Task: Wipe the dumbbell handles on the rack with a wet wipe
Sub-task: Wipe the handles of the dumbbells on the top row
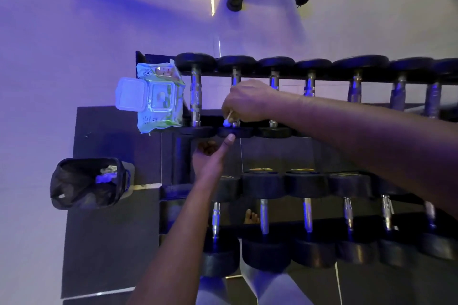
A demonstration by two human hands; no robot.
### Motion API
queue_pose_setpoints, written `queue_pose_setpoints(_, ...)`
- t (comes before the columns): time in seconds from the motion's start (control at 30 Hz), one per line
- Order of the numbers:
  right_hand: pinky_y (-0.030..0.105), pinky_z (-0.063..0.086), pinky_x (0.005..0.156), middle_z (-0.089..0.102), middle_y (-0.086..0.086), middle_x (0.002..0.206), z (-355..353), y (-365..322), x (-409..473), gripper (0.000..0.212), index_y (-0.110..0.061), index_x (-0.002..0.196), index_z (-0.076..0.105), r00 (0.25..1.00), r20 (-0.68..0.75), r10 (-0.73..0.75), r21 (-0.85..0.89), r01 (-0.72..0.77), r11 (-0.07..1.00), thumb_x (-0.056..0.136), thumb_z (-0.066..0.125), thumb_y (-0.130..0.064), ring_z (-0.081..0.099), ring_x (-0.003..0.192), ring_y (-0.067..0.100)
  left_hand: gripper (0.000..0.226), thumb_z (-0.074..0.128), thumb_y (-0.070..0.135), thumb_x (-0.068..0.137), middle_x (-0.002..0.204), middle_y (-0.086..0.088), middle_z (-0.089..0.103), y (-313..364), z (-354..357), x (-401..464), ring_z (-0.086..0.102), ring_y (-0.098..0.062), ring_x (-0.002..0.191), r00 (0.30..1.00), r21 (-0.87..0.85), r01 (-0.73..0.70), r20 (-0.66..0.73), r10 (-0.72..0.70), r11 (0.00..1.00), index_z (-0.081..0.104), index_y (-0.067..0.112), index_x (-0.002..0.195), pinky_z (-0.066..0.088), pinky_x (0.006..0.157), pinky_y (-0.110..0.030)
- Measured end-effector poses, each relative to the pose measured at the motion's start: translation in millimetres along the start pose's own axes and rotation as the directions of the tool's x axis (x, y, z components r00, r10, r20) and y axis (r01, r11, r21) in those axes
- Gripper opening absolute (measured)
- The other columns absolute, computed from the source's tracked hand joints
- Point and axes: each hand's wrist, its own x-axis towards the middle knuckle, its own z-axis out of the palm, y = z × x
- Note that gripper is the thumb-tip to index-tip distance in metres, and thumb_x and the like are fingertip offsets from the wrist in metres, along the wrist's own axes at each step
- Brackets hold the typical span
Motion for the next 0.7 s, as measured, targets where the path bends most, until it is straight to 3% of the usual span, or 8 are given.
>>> queue_pose_setpoints(0.1,0.033,0.049,0.069,0.074,-0.001,0.096,4,-8,-4,0.022,-0.032,0.109,0.078,0.999,0.000,0.039,0.063,-0.039,0.997,0.092,0.064,-0.026,0.067,0.091,0.028,0.058,0.100,0.053,0.073,0.082,0.007,0.075,1,-3,0,0.065,-0.011,0.075,1.000,0.011,-0.014,0.026,0.014,1.000,0.078,0.007,0.101,0.059,0.078,-0.045)
queue_pose_setpoints(0.23,0.031,0.042,0.071,0.075,-0.009,0.101,11,-11,-14,0.016,-0.036,0.104,0.079,0.986,-0.011,0.166,0.350,-0.152,0.924,0.091,0.070,-0.034,0.067,0.098,0.020,0.048,0.098,0.048,0.078,0.083,0.008,0.074,7,-6,-3,0.063,-0.011,0.075,0.999,0.042,-0.025,0.037,0.024,0.999,0.078,0.011,0.100,0.055,0.077,-0.040)
queue_pose_setpoints(0.33,0.033,0.052,0.078,0.076,-0.012,0.100,25,1,-40,0.012,-0.032,0.100,0.082,0.920,-0.061,0.387,0.657,-0.255,0.710,0.092,0.075,-0.038,0.068,0.096,0.013,0.065,0.089,0.072,0.076,0.078,0.008,0.070,17,-3,-21,0.063,-0.014,0.072,0.998,0.123,0.024,0.047,-0.030,0.992,0.075,0.012,0.097,0.061,0.082,-0.045)
queue_pose_setpoints(0.43,0.027,0.054,0.075,0.075,-0.014,0.089,44,13,-75,0.012,-0.028,0.102,0.083,0.805,-0.038,0.593,0.887,-0.246,0.390,0.091,0.081,-0.034,0.065,0.074,-0.006,0.078,0.074,0.095,0.068,0.076,0.004,0.069,20,1,-36,0.066,-0.019,0.071,0.999,0.269,0.024,0.034,-0.034,0.963,0.068,0.019,0.087,0.064,0.089,-0.052)
queue_pose_setpoints(0.5,0.025,0.053,0.073,0.071,-0.013,0.083,53,18,-96,0.015,-0.027,0.106,0.081,0.749,0.034,0.662,0.950,-0.230,0.212,0.092,0.081,-0.033,0.061,0.065,-0.008,0.074,0.072,0.092,0.073,0.075,0.004,0.071,26,10,-49,0.065,-0.017,0.068,0.999,0.342,-0.028,0.050,0.012,0.939,0.067,0.019,0.083,0.061,0.085,-0.049)
queue_pose_setpoints(0.57,0.026,0.057,0.079,0.071,-0.009,0.084,62,23,-116,0.020,-0.029,0.110,0.079,0.720,0.095,0.688,0.974,-0.210,0.086,0.091,0.081,-0.035,0.064,0.073,0.000,0.062,0.076,0.082,0.081,0.077,0.008,0.074,38,25,-66,0.065,-0.010,0.068,0.994,0.388,-0.098,0.075,0.074,0.916,0.071,0.020,0.084,0.059,0.079,-0.040)
queue_pose_setpoints(0.63,0.035,0.063,0.084,0.075,-0.007,0.089,69,30,-131,0.026,-0.032,0.112,0.078,0.717,0.119,0.687,0.981,-0.192,0.030,0.087,0.082,-0.038,0.071,0.081,0.009,0.046,0.079,0.068,0.089,0.080,0.010,0.076,51,42,-82,0.064,0.004,0.066,0.983,0.460,-0.183,0.091,0.158,0.869,0.074,0.022,0.086,0.053,0.073,-0.023)
queue_pose_setpoints(0.7,0.042,0.064,0.088,0.077,-0.006,0.095,77,37,-144,0.027,-0.032,0.114,0.078,0.723,0.119,0.680,0.984,-0.177,0.016,0.087,0.082,-0.036,0.075,0.090,0.013,0.039,0.081,0.062,0.091,0.082,0.012,0.076,63,62,-92,0.066,0.009,0.072,0.969,0.511,-0.243,0.090,0.230,0.825,0.075,0.024,0.090,0.048,0.071,-0.016)
